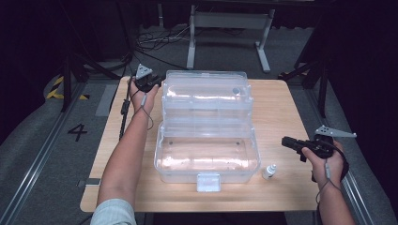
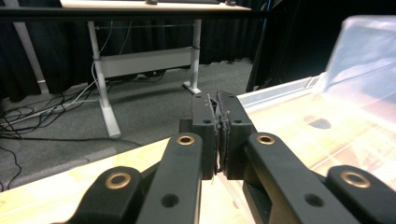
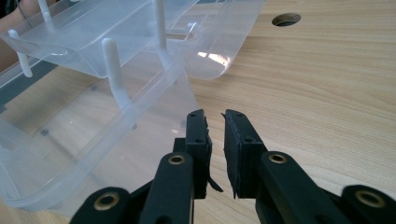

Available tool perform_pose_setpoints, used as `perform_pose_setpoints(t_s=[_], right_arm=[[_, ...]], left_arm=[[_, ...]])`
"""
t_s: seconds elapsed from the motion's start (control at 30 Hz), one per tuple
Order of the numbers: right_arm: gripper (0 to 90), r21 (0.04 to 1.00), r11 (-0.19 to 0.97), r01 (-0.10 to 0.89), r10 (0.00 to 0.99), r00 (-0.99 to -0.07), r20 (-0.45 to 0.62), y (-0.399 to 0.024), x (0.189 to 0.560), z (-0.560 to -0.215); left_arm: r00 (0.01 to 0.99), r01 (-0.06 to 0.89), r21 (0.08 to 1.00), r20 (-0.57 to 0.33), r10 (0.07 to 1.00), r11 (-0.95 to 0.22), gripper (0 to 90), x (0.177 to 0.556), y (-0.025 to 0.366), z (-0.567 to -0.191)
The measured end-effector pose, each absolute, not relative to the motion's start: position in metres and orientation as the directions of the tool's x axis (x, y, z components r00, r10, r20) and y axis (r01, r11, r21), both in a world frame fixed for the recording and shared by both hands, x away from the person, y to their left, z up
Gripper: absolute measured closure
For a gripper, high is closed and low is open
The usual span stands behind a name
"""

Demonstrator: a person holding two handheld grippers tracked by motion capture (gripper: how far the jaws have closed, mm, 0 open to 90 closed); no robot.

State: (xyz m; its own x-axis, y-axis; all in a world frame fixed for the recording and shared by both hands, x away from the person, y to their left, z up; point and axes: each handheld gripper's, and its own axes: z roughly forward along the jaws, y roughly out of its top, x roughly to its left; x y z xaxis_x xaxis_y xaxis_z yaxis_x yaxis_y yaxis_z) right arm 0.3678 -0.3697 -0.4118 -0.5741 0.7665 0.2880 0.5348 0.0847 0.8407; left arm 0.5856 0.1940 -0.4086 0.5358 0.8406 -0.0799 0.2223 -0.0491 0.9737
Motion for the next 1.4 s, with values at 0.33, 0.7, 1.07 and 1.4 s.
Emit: perform_pose_setpoints(t_s=[0.33,0.7,1.07,1.4], right_arm=[[80.2,0.851,0.088,0.517,0.759,-0.589,0.279,-0.369,0.368,-0.407],[78.7,0.862,0.101,0.496,0.746,-0.611,0.264,-0.366,0.372,-0.4],[78.5,0.863,0.125,0.49,0.722,-0.641,0.259,-0.363,0.377,-0.399],[73.3,0.847,0.159,0.507,0.712,-0.654,0.258,-0.362,0.384,-0.397]], left_arm=[[0.576,0.188,0.973,0.003,0.818,-0.136,74.5,0.551,0.199,-0.372],[0.647,0.163,0.98,-0.018,0.762,-0.115,69.2,0.494,0.216,-0.347],[0.712,0.172,0.972,-0.01,0.702,-0.161,64.1,0.448,0.22,-0.344],[0.719,0.195,0.966,-0.025,0.694,-0.167,63.5,0.401,0.222,-0.348]])
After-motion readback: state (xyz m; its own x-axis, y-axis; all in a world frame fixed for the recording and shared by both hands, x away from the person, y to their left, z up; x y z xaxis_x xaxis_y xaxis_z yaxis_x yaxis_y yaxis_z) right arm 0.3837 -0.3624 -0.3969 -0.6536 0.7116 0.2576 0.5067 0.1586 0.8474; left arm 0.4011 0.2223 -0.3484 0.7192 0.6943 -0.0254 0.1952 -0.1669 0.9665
